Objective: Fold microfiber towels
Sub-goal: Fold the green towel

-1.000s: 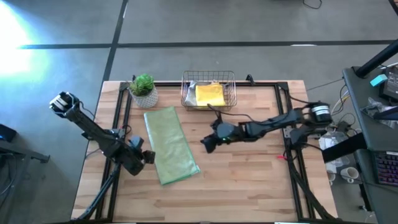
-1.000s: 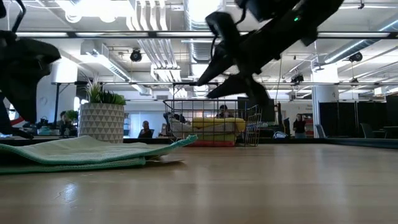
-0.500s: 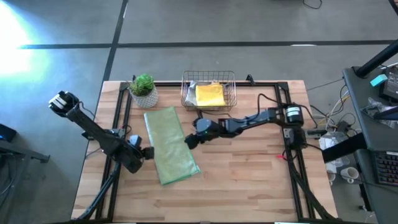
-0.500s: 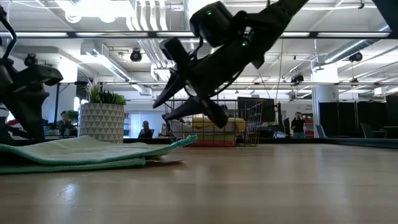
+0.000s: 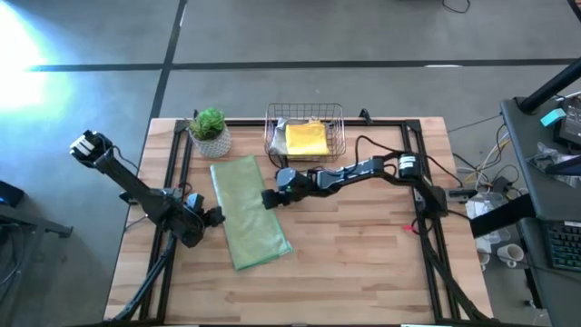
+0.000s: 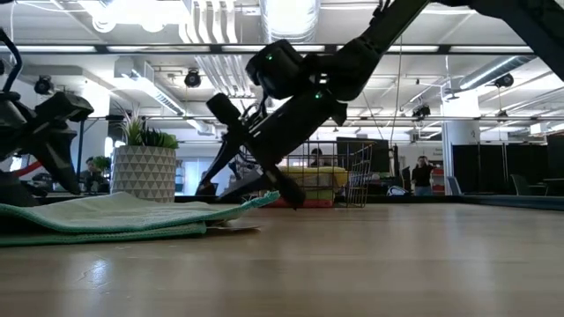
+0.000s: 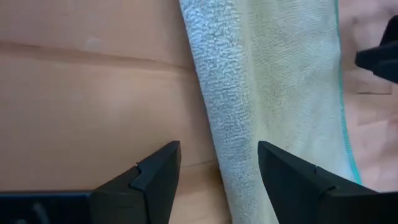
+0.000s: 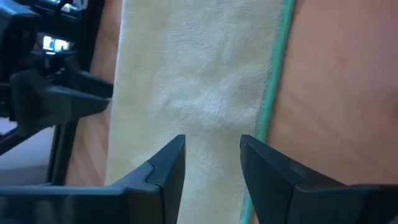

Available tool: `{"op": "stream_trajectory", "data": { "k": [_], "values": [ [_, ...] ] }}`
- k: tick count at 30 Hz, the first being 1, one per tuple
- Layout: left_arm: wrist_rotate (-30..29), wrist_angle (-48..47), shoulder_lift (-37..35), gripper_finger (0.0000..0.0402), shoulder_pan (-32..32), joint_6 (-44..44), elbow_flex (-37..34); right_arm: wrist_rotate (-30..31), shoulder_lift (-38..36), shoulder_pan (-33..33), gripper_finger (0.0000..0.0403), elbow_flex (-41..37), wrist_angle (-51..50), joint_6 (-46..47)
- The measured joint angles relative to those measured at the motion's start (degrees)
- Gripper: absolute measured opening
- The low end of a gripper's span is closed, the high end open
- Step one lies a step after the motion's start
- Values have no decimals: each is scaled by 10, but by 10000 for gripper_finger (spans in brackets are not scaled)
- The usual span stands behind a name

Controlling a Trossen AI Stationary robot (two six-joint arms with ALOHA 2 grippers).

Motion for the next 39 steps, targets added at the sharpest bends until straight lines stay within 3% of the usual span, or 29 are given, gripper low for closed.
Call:
{"op": "stream_trajectory", "data": {
  "k": [16, 28, 39],
  "values": [
    [-19, 94, 27, 202, 59, -11, -35, 5, 12, -27, 144, 13, -44, 6],
    [-8, 174, 104, 202, 127, 4, -33, -37, 19, -27, 144, 13, -55, 2],
    [-18, 220, 146, 202, 141, 6, -34, -61, 49, -27, 144, 54, -73, -9]
  ]
}}
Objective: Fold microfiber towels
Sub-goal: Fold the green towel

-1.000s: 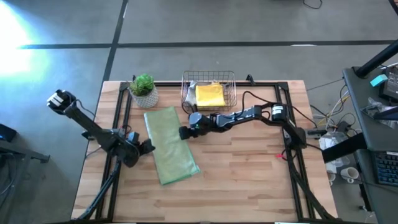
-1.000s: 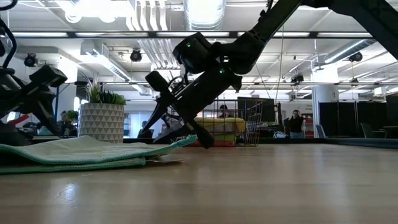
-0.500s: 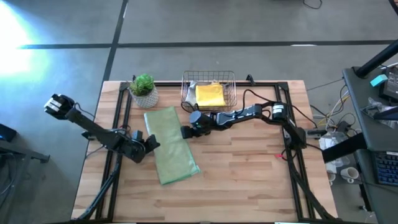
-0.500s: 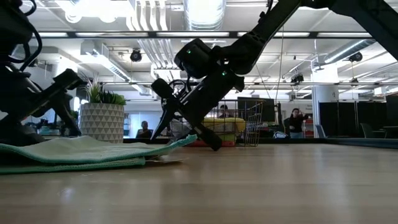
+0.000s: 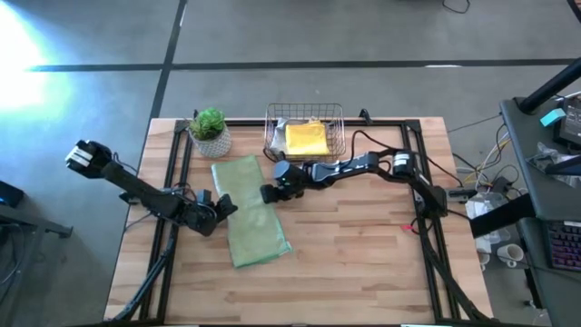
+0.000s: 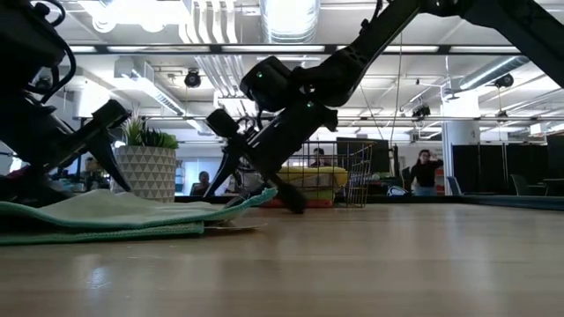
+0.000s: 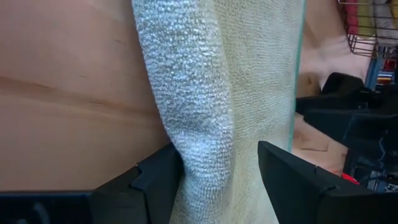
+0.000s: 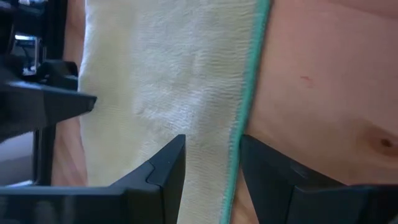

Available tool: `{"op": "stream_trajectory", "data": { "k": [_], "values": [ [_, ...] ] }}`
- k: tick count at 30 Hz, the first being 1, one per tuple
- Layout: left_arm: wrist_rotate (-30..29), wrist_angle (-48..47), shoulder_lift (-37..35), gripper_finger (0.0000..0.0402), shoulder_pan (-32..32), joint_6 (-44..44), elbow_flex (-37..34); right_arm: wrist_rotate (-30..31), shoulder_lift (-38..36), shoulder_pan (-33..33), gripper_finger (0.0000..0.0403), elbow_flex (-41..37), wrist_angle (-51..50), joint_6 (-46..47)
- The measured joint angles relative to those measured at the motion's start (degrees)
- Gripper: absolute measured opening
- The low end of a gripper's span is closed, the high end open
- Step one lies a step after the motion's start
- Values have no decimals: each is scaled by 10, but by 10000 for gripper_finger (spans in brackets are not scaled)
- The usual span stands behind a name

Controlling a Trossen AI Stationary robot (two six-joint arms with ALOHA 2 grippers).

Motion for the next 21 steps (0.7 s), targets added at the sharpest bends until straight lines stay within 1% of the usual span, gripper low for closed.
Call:
{"op": "stream_trajectory", "data": {
  "k": [5, 8, 12, 14, 17, 21],
  "values": [
    [6, 21, 2, 202, 6, 39, -1, 0, 2, 3, 144, 8, -2, -8],
    [12, 24, 2, 202, 13, 48, 0, -3, 2, 3, 144, 8, -8, -3],
    [14, 32, 2, 202, 15, 49, 0, -33, 2, 2, 144, 9, -18, 3],
    [14, 42, 2, 200, 16, 62, 0, -34, -1, 3, 144, 9, -32, -2],
    [20, 56, 4, 183, 16, 100, 2, -33, -3, 3, 144, 13, -57, -10],
    [22, 62, 3, 143, 16, 157, 12, -40, -3, 5, 144, 24, -68, -36]
  ]
}}
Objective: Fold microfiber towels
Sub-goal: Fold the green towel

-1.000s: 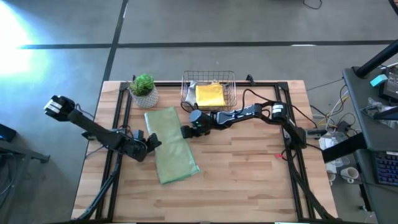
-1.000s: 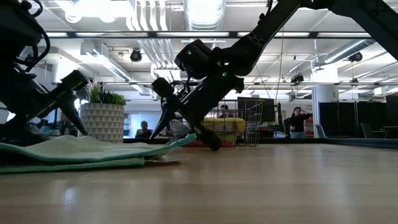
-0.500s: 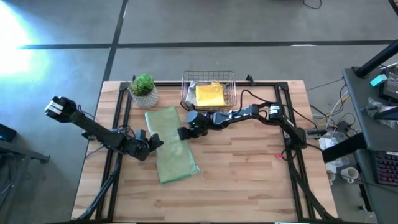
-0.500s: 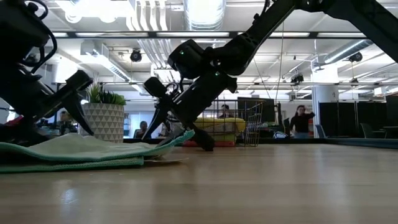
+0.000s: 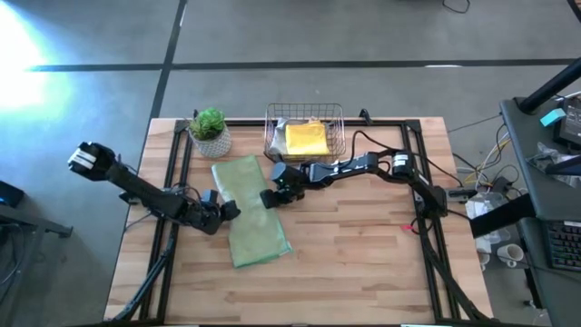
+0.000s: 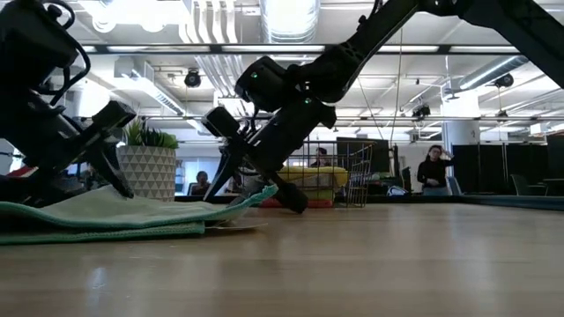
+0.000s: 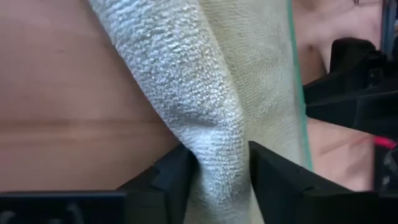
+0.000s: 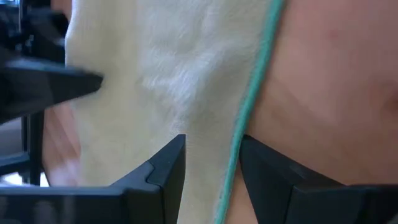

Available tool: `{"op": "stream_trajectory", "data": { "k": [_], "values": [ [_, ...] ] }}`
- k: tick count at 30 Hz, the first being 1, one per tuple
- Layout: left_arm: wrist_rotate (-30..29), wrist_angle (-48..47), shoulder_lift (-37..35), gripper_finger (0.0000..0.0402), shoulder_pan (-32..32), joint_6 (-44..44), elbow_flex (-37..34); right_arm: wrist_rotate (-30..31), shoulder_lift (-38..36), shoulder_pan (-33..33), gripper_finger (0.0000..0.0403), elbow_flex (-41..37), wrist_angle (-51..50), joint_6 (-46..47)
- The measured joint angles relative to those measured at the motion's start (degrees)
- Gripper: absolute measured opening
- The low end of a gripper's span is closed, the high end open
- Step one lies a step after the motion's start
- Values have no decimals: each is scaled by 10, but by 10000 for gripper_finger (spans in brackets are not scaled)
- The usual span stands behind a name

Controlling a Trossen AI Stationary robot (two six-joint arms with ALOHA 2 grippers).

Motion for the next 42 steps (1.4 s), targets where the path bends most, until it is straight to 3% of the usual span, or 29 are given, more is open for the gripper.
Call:
{"op": "stream_trajectory", "data": {
  "k": [11, 14, 18, 22, 33, 42],
  "values": [
    [3, 15, 1, 23, 0, 110, 14, -9, 0, 0, 139, 16, -19, -82],
    [33, 48, 1, 5, 0, 168, 14, -28, -4, 0, 131, 16, -40, -88],
    [105, 72, 6, 5, 0, 231, 15, -30, -18, 0, 121, 16, -90, -107],
    [138, 81, 23, 5, 0, 251, 15, -28, -33, 0, 122, 16, -104, -118],
    [157, 192, 101, 4, 0, 341, 40, -21, -29, 43, 116, 24, -12, -226],
    [156, 191, 106, 29, 0, 357, 47, -11, 7, 50, 40, 24, -25, -224]
  ]
}}
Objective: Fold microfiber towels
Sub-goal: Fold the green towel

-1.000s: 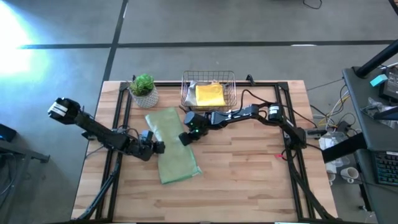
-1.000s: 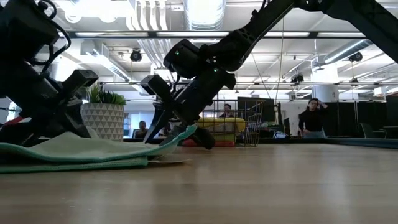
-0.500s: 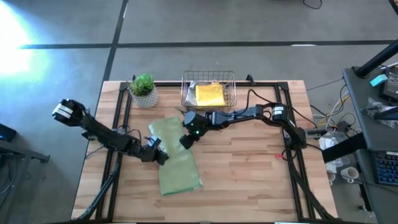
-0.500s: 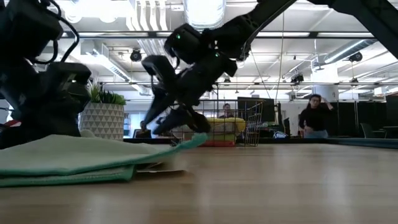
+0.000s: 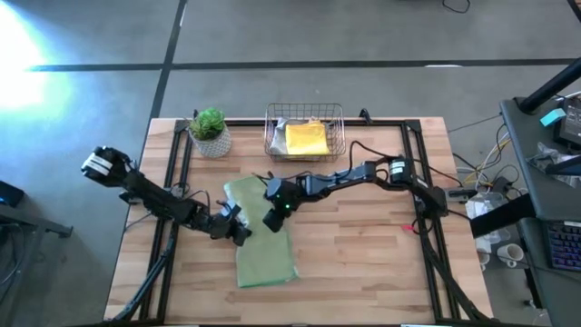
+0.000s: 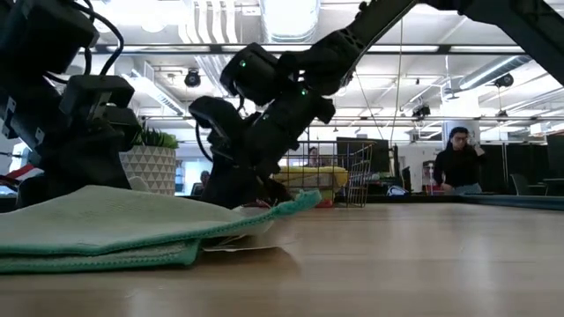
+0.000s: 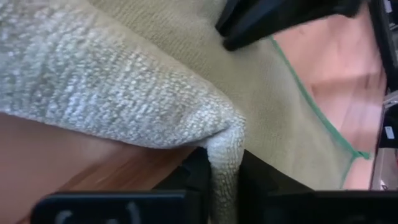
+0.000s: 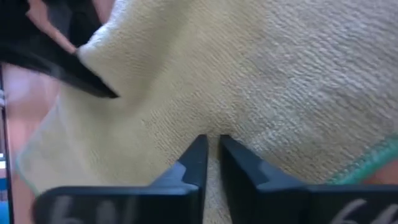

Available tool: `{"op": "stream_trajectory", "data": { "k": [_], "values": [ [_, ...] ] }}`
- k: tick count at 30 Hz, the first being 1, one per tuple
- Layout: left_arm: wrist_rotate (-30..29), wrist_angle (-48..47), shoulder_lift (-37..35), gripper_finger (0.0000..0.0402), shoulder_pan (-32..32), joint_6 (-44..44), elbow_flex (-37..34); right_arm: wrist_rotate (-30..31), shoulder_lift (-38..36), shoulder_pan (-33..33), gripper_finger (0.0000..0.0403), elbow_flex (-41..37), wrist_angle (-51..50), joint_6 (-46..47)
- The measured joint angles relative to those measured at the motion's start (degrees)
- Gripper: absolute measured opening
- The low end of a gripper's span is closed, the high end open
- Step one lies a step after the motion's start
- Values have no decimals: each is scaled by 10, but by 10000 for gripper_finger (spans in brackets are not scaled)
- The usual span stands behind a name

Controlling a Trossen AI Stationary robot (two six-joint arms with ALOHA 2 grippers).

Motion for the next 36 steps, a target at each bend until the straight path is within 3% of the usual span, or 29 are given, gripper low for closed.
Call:
{"op": "stream_trajectory", "data": {
  "k": [3, 10, 15, 28, 36],
  "values": [
    [0, 0, -2, 58, 0, 11, 0, 12, 0, 1, 14, 0, -14, 9],
    [30, -4, -18, 113, 1, 13, 0, 39, -8, 15, 9, 2, -88, 72],
    [41, -49, -45, 117, 1, 19, 1, 67, -16, 39, 9, 3, -162, 121],
    [36, -109, -124, 118, 1, 157, 10, 160, -63, 87, 9, -1, -322, 198],
    [12, -112, -146, 118, 4, 263, 21, 209, -111, 101, 8, -4, -323, 187]
  ]
}}
